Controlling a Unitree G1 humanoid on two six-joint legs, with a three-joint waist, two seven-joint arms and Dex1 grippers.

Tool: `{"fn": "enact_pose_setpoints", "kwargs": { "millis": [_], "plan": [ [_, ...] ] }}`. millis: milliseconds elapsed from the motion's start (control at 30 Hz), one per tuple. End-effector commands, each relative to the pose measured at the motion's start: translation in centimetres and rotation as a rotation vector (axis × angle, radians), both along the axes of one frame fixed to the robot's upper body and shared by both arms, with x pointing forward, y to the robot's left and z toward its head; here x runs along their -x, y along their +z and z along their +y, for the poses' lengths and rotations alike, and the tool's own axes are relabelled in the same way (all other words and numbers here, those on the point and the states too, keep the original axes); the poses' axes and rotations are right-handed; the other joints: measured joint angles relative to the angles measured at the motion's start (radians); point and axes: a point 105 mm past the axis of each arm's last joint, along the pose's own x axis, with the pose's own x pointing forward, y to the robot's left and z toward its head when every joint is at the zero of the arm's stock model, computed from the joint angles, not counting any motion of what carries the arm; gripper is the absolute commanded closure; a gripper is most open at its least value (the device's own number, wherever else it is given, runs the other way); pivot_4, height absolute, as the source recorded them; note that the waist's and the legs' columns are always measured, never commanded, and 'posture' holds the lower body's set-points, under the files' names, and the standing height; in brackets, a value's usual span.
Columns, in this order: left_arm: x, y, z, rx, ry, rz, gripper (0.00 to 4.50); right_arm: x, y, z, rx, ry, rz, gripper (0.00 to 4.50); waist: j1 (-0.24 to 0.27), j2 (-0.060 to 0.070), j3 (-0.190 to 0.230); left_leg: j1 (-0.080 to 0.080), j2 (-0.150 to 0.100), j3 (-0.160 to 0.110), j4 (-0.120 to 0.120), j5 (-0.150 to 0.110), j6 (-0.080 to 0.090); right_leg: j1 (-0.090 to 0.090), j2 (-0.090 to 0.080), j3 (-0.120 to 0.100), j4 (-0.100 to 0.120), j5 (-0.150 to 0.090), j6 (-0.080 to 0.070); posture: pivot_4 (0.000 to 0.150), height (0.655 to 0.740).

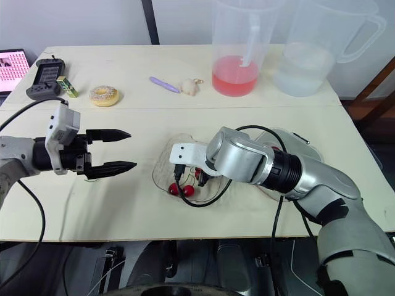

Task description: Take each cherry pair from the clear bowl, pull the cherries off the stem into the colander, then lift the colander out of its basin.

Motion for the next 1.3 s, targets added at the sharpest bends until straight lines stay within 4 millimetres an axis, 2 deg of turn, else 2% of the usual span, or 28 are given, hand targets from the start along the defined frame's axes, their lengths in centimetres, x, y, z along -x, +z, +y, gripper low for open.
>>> {"fn": "enact_pose_setpoints", "kwargs": {
  "millis": [33,233,367,467,500,633,833,1000,1100,1300],
  "plan": [
    [0.2,0.6,-0.3,-0.005,-0.017,-0.047,0.0,-0.6,1.9,1.2,-0.044,0.038,-0.069,3.66,0.0,0.0,0.0,0.0,0.0,0.0,0.0,0.0,0.0,0.0,0.0,0.0,0.0,0.0,0.0,0.15,0.7383],
    [0.1,0.6,-0.3,-0.008,-0.016,-0.051,0.0,-0.8,2.9,2.9,-0.103,0.072,-0.091,3.66,-0.001,0.0,0.0,0.0,0.0,0.0,0.0,0.0,0.0,0.0,0.0,0.0,0.0,0.0,0.001,0.15,0.7383],
    [0.2,0.6,-0.4,-0.014,-0.02,-0.046,0.0,-1.2,3.1,3.5,-0.144,0.04,-0.083,1.81,-0.001,0.0,0.0,0.0,0.0,0.0,0.0,0.0,0.0,0.0,0.0,0.0,0.0,0.0,0.001,0.15,0.7383],
    [0.2,0.5,-0.4,-0.015,-0.02,-0.043,0.0,-1.2,3.6,4.0,-0.178,0.02,-0.078,0.26,0.0,0.0,0.0,0.0,0.0,0.0,0.0,0.0,0.0,0.0,0.0,0.0,0.0,0.001,0.001,0.15,0.7383],
    [0.2,0.5,-0.4,-0.015,-0.02,-0.043,0.0,-1.2,3.8,4.0,-0.184,0.014,-0.077,0.02,-0.001,0.0,0.0,0.0,0.0,0.0,0.0,0.0,0.0,0.0,0.0,0.0,0.0,0.001,0.001,0.15,0.7383],
    [0.1,0.5,-0.4,-0.016,-0.023,-0.044,0.0,-0.8,4.5,3.4,-0.172,0.042,-0.078,0.02,0.001,0.0,0.0,0.0,0.0,0.0,0.0,0.0,0.0,0.0,0.0,0.0,0.0,0.001,0.001,0.15,0.7383],
    [-0.1,0.6,-0.6,-0.015,-0.025,-0.051,0.0,-0.9,4.5,2.4,-0.085,0.129,-0.134,0.02,-0.001,0.0,0.0,0.0,0.0,0.0,0.0,0.0,0.0,0.0,0.001,0.0,0.0,0.0,0.0,0.15,0.7383],
    [-0.1,0.5,-0.6,-0.015,-0.023,-0.051,0.0,-1.3,5.9,2.5,-0.048,0.35,-0.259,0.02,-0.002,0.0,0.0,0.0,0.0,0.0,-0.001,0.0,0.0,-0.001,0.0,0.0,0.0,0.0,0.0,0.15,0.7383],
    [-0.2,0.4,-0.6,-0.013,-0.019,-0.052,0.0,-1.4,6.0,2.9,-0.037,0.493,-0.296,0.02,-0.003,0.0,0.0,0.0,0.0,0.0,-0.001,0.0,0.0,-0.001,0.001,0.0,0.0,0.0,0.0,0.15,0.7383],
    [-0.1,0.4,-0.3,0.001,-0.002,-0.053,0.0,-2.5,5.4,2.3,0.051,0.588,-0.321,0.02,0.0,0.0,0.0,0.0,0.0,0.0,0.0,0.0,0.0,-0.001,0.001,0.0,0.0,0.0,0.001,0.15,0.7383]
  ]
}}
